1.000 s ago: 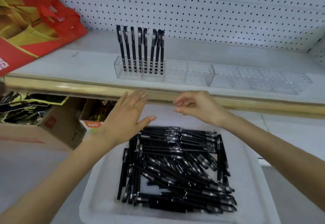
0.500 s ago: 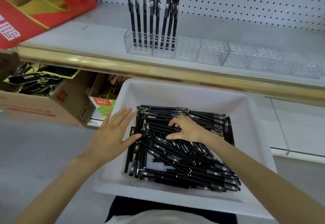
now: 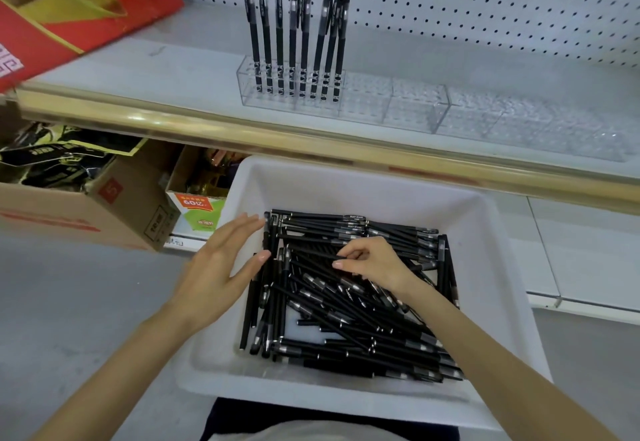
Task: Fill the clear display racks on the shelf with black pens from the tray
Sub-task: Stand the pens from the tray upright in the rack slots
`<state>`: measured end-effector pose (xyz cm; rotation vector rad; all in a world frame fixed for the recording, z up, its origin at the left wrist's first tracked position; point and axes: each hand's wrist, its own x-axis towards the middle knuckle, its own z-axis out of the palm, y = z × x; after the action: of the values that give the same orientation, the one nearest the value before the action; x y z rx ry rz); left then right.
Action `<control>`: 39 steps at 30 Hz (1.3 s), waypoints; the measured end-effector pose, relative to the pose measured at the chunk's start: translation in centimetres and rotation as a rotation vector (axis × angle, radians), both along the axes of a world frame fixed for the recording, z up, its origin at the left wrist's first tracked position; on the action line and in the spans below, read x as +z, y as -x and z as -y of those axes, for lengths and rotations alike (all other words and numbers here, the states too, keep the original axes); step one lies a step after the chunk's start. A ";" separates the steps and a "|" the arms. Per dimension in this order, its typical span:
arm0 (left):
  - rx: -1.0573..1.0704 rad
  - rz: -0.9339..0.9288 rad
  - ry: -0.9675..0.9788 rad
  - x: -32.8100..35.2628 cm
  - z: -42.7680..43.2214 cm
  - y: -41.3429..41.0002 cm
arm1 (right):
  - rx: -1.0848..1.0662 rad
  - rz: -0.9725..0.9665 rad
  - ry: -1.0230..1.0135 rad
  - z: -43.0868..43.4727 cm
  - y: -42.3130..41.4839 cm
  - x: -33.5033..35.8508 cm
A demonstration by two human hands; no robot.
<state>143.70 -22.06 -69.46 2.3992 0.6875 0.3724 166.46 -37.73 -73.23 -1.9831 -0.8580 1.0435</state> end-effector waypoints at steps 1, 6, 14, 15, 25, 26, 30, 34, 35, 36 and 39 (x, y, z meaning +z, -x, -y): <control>-0.006 -0.027 -0.063 0.0 0.0 -0.2 | -0.015 -0.011 -0.034 -0.1 0.0 0.8; -0.100 -0.041 -0.103 1.7 0.1 -3.6 | 0.023 -0.049 -0.195 -1.0 0.2 5.6; -0.120 0.119 0.081 4.9 -1.5 -7.0 | -0.045 0.019 -0.338 -1.9 -1.7 10.4; -0.108 0.130 0.124 5.3 -1.6 -7.3 | -0.053 0.009 -0.347 -2.1 -2.0 11.0; 0.095 0.318 0.063 8.5 -0.7 -13.4 | -0.473 -0.634 -0.671 -5.5 -4.9 16.2; 0.102 0.324 0.036 8.9 -0.5 -14.0 | -0.471 -0.596 -0.662 -5.9 -4.9 16.7; 0.015 0.310 -0.245 9.9 -1.4 -15.5 | -0.427 -0.277 -0.692 -7.1 -6.5 19.2; -0.110 0.073 -0.551 9.7 -4.4 -16.6 | -0.386 0.108 -0.731 -8.7 -10.1 22.1; -0.112 0.010 -0.552 9.8 -5.0 -16.7 | -0.361 0.177 -0.717 -9.2 -10.9 22.4; -0.109 -0.039 -0.533 9.8 -5.4 -16.9 | -0.338 0.218 -0.699 -9.7 -11.5 22.6; -0.088 -0.140 -0.467 9.6 -6.1 -17.5 | -0.288 0.286 -0.640 -11.1 -12.8 22.4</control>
<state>161.18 -16.00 -59.89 2.9106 0.6031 0.3619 179.25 -26.62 -50.86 -1.6446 -0.8818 0.2655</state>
